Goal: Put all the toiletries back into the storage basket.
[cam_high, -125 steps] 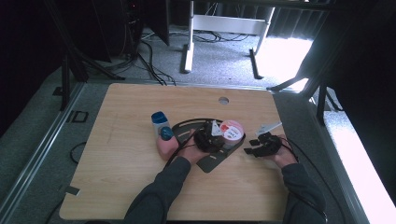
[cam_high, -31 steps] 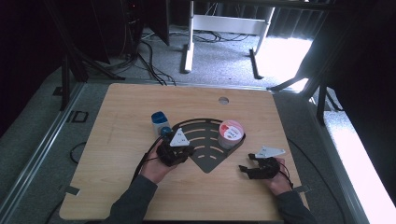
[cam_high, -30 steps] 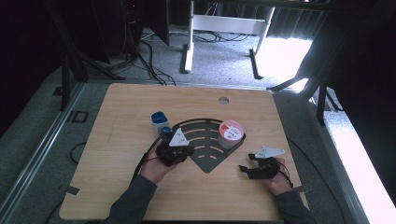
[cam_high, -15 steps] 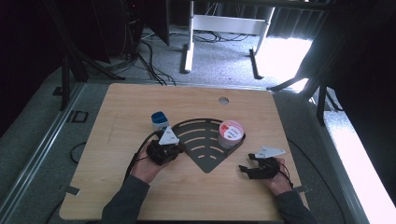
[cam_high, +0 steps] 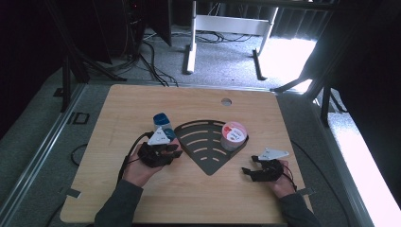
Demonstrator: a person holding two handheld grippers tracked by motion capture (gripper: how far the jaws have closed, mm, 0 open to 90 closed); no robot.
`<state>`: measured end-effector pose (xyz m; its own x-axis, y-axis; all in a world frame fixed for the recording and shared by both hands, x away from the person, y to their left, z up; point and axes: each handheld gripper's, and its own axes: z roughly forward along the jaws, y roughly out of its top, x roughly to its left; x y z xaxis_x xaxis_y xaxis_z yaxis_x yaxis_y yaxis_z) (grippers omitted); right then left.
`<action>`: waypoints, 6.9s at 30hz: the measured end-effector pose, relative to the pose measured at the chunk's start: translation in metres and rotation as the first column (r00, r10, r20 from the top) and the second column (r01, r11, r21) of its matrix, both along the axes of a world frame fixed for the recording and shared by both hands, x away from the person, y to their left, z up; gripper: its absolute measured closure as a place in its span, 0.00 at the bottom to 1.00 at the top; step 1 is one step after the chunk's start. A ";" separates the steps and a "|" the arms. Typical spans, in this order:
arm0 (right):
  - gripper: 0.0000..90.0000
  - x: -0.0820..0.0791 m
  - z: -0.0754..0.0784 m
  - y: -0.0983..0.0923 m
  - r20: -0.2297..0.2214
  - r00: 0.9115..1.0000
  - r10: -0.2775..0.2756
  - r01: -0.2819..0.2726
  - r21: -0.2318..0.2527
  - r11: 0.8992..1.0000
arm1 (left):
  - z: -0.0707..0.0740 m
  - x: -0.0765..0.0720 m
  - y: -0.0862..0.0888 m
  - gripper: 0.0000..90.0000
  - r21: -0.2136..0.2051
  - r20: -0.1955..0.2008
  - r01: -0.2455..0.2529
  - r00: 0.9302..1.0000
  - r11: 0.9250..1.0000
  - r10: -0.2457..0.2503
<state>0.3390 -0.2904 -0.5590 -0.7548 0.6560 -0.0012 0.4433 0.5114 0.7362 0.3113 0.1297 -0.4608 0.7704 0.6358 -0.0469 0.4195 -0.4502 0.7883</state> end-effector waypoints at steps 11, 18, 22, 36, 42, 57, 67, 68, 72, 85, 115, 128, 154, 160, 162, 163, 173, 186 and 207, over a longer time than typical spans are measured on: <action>0.33 0.000 0.000 0.000 0.000 1.000 0.001 -0.001 -0.001 1.000 | 0.002 -0.004 0.018 0.60 0.007 0.004 -0.063 0.998 0.998 0.063; 0.33 0.000 0.000 0.000 0.001 1.000 0.002 -0.002 -0.002 1.000 | 0.001 0.002 0.028 0.51 0.017 0.002 -0.143 0.990 0.990 0.143; 0.33 0.000 0.000 0.000 0.002 1.000 0.002 -0.002 -0.002 1.000 | 0.000 0.008 0.030 0.46 0.003 -0.015 -0.170 0.985 0.985 0.170; 0.33 0.000 0.000 0.000 0.002 1.000 0.004 -0.004 -0.002 1.000 | 0.000 0.027 0.021 0.46 0.067 -0.033 -0.188 0.981 0.980 0.191; 0.32 0.000 0.000 0.000 0.001 1.000 0.006 -0.006 -0.003 1.000 | 0.002 0.030 0.017 0.50 0.099 -0.014 -0.207 0.978 0.973 0.210; 0.32 0.000 0.000 0.000 0.003 1.000 0.008 -0.008 -0.003 1.000 | 0.001 0.043 0.008 0.43 0.111 -0.069 -0.193 0.977 0.975 0.201; 0.32 0.000 0.000 0.000 0.004 1.000 0.008 -0.008 -0.003 1.000 | 0.000 0.048 0.001 0.37 0.114 -0.083 -0.187 0.977 0.976 0.197; 0.32 0.000 0.000 0.000 0.003 1.000 0.008 -0.008 -0.003 1.000 | 0.000 0.049 0.001 0.38 0.116 -0.079 -0.188 0.977 0.975 0.198; 0.32 0.000 0.000 0.000 0.003 1.000 0.008 -0.008 -0.003 1.000 | 0.000 0.050 0.001 0.42 0.106 -0.067 -0.194 0.977 0.975 0.202; 0.32 0.000 0.000 0.000 0.001 1.000 0.007 -0.007 -0.002 1.000 | 0.001 0.050 -0.002 0.52 0.103 -0.034 -0.205 0.977 0.973 0.210; 0.32 0.000 0.000 0.000 -0.001 1.000 0.007 -0.007 0.000 1.000 | 0.006 0.040 -0.004 0.59 0.108 -0.029 -0.195 0.979 0.975 0.200; 0.32 0.000 0.000 0.000 -0.002 1.000 0.007 -0.007 0.001 1.000 | 0.013 0.032 -0.004 0.59 0.072 -0.031 -0.172 0.984 0.983 0.174; 0.32 0.000 0.000 0.000 -0.002 1.000 0.007 -0.007 0.000 1.000 | 0.036 0.022 -0.016 0.59 0.072 -0.014 -0.119 0.993 0.990 0.121; 0.32 0.000 0.000 0.000 -0.002 1.000 0.007 -0.007 0.000 1.000 | 0.042 0.021 -0.019 0.59 0.067 -0.008 -0.106 0.994 0.992 0.107; 0.32 0.000 0.000 0.000 -0.002 1.000 0.007 -0.007 0.000 1.000 | 0.044 0.022 -0.020 0.59 0.064 -0.009 -0.104 0.994 0.992 0.105; 0.32 0.000 0.000 0.000 -0.002 1.000 0.007 -0.007 0.001 1.000 | 0.045 0.022 -0.021 0.59 0.063 -0.008 -0.104 0.994 0.993 0.105; 0.32 0.000 0.000 0.000 -0.004 1.000 0.007 -0.007 0.003 1.000 | 0.052 0.023 -0.027 0.59 0.062 -0.002 -0.090 0.996 0.994 0.091; 0.32 0.001 0.000 0.000 -0.001 1.000 0.009 -0.009 0.001 1.000 | 0.060 0.026 -0.032 0.59 0.060 0.003 -0.084 0.996 0.995 0.084; 0.32 0.000 0.000 0.000 -0.002 1.000 0.007 -0.007 0.001 1.000 | 0.063 0.035 -0.039 0.59 0.047 0.006 -0.080 0.997 0.996 0.080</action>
<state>0.3395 -0.2908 -0.5590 -0.7595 0.6505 0.0014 0.4413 0.5136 0.7359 0.3460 0.0902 -0.3975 0.7174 0.6966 -0.0126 0.4523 -0.4520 0.7688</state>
